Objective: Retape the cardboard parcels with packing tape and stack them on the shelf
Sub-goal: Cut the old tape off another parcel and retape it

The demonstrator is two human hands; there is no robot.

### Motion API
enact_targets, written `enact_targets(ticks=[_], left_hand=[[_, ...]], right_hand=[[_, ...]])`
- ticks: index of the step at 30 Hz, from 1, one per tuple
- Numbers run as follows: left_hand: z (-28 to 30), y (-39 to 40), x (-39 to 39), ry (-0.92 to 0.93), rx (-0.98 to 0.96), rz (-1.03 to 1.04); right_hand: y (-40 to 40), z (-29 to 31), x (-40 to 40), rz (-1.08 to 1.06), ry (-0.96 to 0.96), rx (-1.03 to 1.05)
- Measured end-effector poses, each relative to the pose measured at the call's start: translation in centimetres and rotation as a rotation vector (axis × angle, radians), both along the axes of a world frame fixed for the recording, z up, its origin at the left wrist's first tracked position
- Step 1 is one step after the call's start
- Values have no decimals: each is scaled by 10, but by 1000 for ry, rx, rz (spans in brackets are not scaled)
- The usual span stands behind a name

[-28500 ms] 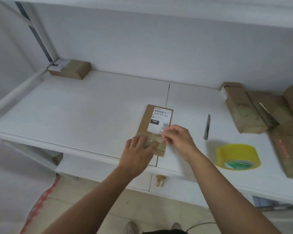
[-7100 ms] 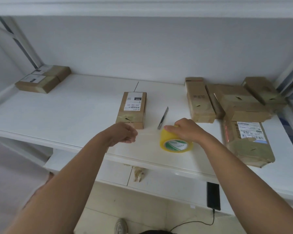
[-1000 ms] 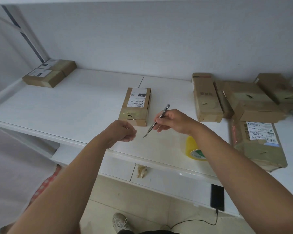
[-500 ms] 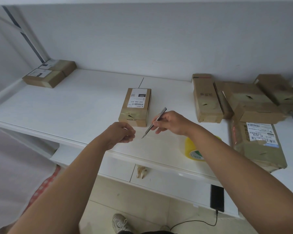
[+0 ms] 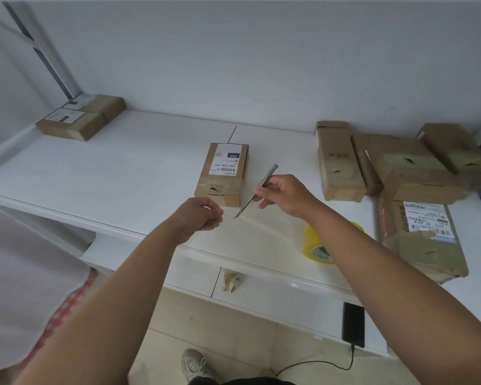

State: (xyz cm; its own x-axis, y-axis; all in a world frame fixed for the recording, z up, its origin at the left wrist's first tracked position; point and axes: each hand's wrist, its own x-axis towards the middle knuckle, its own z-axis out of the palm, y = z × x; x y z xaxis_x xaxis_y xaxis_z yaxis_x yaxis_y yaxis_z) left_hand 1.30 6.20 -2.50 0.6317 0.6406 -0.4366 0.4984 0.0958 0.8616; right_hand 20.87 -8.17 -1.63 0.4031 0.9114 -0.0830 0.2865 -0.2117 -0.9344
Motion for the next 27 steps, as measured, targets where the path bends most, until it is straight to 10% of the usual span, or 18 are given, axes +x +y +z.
enact_targets(ticks=[21, 27], left_hand=[[-2, -9, 2, 11, 28, 20], [-4, -10, -2, -27, -4, 15]], right_hand=[[2, -1, -3, 10, 44, -47], [4, 1, 10, -341, 30, 81]])
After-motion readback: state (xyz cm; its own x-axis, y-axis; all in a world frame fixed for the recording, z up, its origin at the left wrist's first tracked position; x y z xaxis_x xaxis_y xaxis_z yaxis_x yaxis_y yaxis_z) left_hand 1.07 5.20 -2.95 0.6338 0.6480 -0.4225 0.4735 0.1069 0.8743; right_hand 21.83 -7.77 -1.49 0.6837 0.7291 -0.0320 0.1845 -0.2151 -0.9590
